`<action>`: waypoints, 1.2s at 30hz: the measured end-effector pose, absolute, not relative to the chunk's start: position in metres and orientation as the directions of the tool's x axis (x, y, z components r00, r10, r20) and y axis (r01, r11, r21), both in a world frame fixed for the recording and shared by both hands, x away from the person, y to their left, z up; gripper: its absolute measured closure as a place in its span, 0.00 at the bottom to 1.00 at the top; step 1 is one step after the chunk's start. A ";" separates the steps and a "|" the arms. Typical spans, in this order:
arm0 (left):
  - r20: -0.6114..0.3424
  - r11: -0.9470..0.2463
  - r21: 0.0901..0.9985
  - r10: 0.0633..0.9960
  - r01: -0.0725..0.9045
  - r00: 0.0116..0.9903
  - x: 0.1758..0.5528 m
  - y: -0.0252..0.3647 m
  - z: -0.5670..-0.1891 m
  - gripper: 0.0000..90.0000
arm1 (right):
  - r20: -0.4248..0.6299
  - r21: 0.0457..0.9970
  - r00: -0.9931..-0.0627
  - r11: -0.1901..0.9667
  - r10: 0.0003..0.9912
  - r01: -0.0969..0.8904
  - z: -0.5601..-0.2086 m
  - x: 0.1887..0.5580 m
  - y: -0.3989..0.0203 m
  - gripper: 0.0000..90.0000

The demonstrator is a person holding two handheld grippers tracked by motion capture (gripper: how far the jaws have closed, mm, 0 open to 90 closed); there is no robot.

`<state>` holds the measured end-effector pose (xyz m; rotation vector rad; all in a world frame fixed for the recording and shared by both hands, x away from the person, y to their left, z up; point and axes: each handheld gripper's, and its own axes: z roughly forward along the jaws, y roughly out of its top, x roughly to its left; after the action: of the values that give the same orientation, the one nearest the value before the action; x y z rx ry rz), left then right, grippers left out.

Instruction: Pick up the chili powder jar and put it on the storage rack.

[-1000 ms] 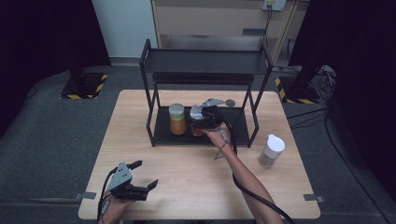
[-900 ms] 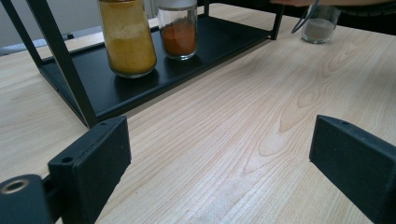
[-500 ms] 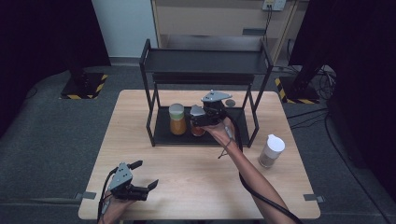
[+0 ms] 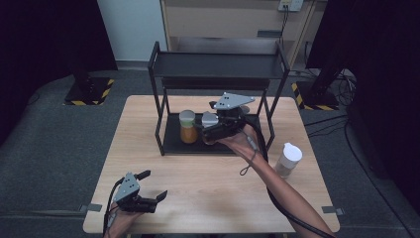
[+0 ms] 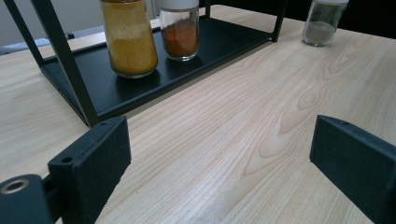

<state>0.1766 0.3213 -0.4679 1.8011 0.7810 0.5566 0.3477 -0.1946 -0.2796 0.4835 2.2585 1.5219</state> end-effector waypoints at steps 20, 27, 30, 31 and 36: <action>-0.016 -0.196 0.949 0.753 0.248 0.657 0.174 0.326 -0.470 0.05 | -0.120 0.958 -0.831 0.284 0.543 0.047 -0.269 0.268 -0.292 0.14; -0.023 -0.184 0.951 0.760 0.250 0.649 0.173 0.328 -0.471 0.05 | -0.107 0.961 -0.788 0.266 0.606 0.074 -0.288 0.242 -0.326 0.14; -0.024 -0.181 0.951 0.763 0.250 0.646 0.173 0.328 -0.471 0.05 | -0.091 0.962 -0.777 0.256 0.623 0.092 -0.297 0.232 -0.338 0.14; -0.025 -0.180 0.951 0.764 0.250 0.645 0.173 0.328 -0.471 0.05 | -0.094 0.961 -0.770 0.258 0.632 0.095 -0.300 0.229 -0.341 0.14; -0.027 -0.172 0.953 0.770 0.248 0.637 0.171 0.328 -0.471 0.05 | -0.100 0.959 -0.748 0.263 0.656 0.102 -0.310 0.211 -0.353 0.14</action>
<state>0.1713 0.3284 -0.4712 1.7271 0.8335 0.5748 0.2105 -0.3534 -0.3105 0.6849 2.0522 1.5040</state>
